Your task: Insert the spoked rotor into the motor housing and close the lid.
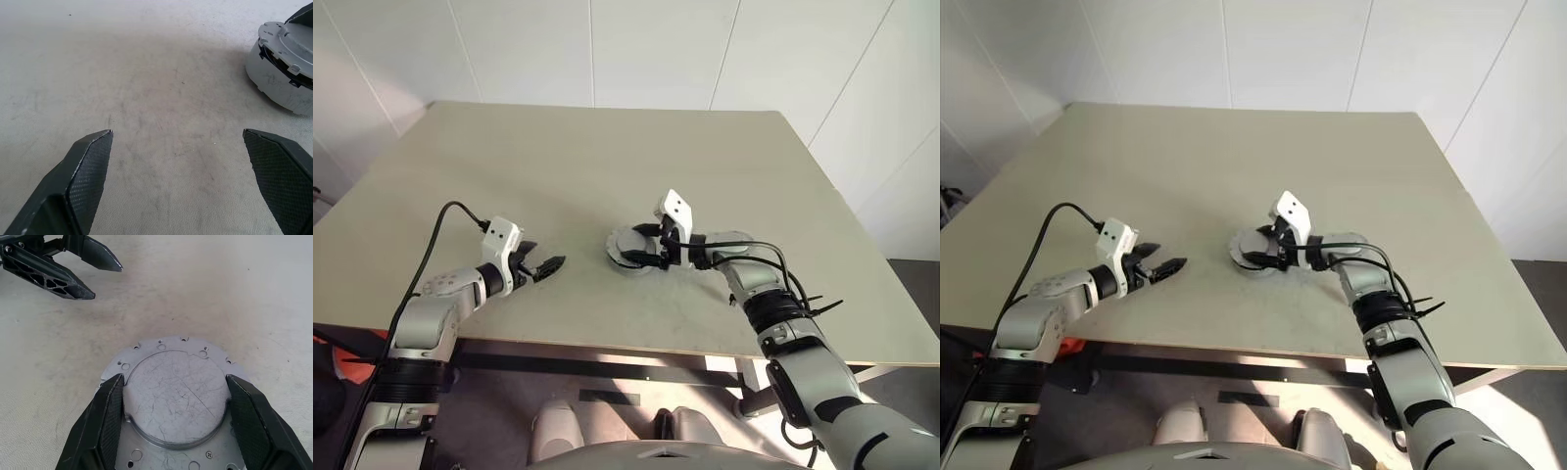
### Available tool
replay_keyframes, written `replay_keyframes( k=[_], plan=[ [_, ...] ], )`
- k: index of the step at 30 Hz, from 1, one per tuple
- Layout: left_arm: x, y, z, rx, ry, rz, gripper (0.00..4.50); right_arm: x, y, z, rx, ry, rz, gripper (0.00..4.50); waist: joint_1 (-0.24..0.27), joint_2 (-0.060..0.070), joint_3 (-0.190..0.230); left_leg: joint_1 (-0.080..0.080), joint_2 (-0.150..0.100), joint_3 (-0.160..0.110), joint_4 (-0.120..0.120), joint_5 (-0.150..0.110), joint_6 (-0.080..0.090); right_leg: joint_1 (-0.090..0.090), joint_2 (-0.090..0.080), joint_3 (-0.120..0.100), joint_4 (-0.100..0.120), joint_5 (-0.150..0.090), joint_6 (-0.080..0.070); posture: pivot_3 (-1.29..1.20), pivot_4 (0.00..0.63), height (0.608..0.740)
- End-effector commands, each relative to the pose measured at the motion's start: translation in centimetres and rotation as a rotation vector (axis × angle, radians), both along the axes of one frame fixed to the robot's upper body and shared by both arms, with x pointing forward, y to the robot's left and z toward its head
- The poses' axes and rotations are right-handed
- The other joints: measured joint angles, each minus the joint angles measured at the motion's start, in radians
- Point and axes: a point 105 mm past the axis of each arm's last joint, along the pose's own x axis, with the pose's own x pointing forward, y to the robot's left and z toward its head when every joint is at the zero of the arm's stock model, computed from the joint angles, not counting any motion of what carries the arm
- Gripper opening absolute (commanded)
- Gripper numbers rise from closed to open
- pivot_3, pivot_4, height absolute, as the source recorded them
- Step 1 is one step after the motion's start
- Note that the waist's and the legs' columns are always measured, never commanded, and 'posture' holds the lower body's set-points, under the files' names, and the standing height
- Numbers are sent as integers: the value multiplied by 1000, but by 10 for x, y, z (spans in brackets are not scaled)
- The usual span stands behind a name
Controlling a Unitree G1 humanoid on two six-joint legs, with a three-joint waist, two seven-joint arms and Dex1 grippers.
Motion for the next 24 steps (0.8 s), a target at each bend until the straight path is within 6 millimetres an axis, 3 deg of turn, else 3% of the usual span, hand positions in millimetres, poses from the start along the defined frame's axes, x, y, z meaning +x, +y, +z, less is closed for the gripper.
replay_keyframes(
  k=[1, 24],
  plan=[
    [1, -1, 10, 11, -41, -10, 4500, 2, -5, 5, -15, -28, 3, 3165, 0, 0, 0, 0, 0, 0, 0, 0, 0, 0, 0, 0, 0, 0, 0, 0, 0, 740],
    [0, -2, 10, 8, -39, -11, 4500, 2, -20, -9, -87, 16, -17, 3165, 4, 0, 0, 0, -1, 0, 0, 0, 0, 2, -1, -1, 0, 0, 0, 0, 0, 740]
  ],
)
